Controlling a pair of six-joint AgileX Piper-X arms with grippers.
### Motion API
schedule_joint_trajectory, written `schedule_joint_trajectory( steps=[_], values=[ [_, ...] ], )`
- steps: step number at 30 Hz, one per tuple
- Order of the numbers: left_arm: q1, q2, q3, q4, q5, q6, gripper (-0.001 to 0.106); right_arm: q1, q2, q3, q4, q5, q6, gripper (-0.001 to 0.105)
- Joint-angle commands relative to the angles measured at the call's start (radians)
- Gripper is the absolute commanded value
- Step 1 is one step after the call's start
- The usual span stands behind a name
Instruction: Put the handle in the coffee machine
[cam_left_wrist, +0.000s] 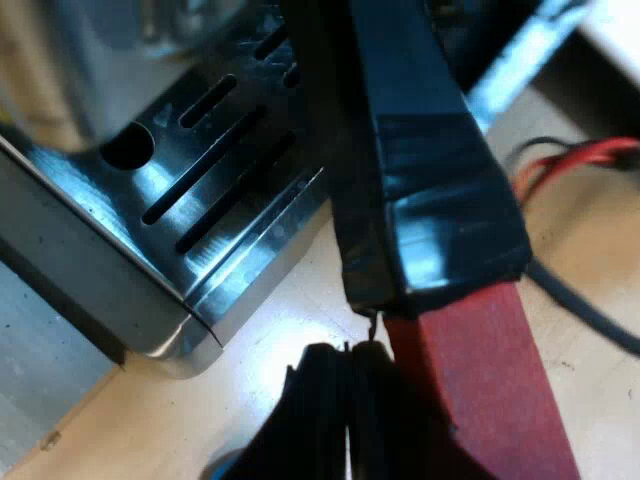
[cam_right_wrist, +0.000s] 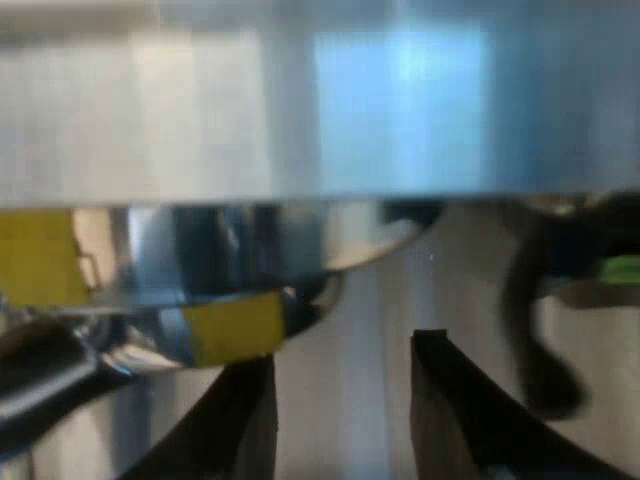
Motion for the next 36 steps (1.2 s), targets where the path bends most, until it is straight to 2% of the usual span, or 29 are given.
schedule_joint_trajectory(
  steps=[1,4,6,7,8,10,12,13,18,20,22,26,34,35,36],
  values=[
    [-0.018,-0.007,0.000,0.026,0.066,-0.017,0.000,0.000,-0.124,0.059,-0.041,-0.001,-0.003,0.036],
    [-0.018,-0.007,0.000,0.026,0.066,-0.040,0.000,0.005,-0.243,0.210,-0.008,-0.019,0.009,0.036],
    [-0.018,-0.007,0.000,0.026,0.066,-0.060,0.000,0.008,-0.302,0.268,0.016,-0.077,0.061,0.036],
    [-0.018,-0.007,0.000,0.026,0.066,-0.060,0.000,0.008,-0.302,0.268,0.016,-0.077,0.061,0.036],
    [-0.018,-0.012,0.000,0.026,0.066,-0.078,0.000,0.013,-0.354,0.305,0.045,-0.129,0.099,0.036],
    [-0.018,-0.020,0.000,0.021,0.063,-0.080,0.000,0.013,-0.392,0.336,0.096,-0.168,0.129,0.036],
    [-0.018,-0.037,0.000,-0.010,0.058,-0.097,0.000,0.014,-0.461,0.372,0.197,-0.219,0.189,0.036],
    [-0.018,-0.051,0.000,-0.041,0.058,-0.147,0.000,0.014,-0.575,0.412,0.365,-0.290,0.247,0.036],
    [-0.018,-0.069,0.005,-0.035,0.058,-0.168,0.000,0.014,-0.761,0.426,0.628,-0.475,0.252,0.036],
    [-0.018,-0.077,0.029,-0.036,0.058,-0.176,0.000,0.014,-0.843,0.426,0.728,-0.578,0.279,0.036],
    [-0.018,-0.081,0.064,-0.043,0.058,-0.191,0.000,0.014,-0.903,0.426,0.800,-0.627,0.321,0.036],
    [-0.018,-0.094,0.140,-0.085,0.058,-0.221,0.000,0.014,-1.008,0.426,0.934,-0.674,0.392,0.036],
    [-0.018,-0.117,0.198,-0.145,0.057,-0.252,0.000,0.014,-1.103,0.426,1.072,-0.699,0.400,0.036],
    [-0.018,-0.120,0.198,-0.155,0.059,-0.273,0.000,0.014,-1.188,0.426,1.181,-0.720,0.402,0.038],
    [-0.023,-0.120,0.198,-0.153,0.059,-0.273,0.000,0.014,-1.192,0.426,1.195,-0.720,0.402,0.043]
  ],
)
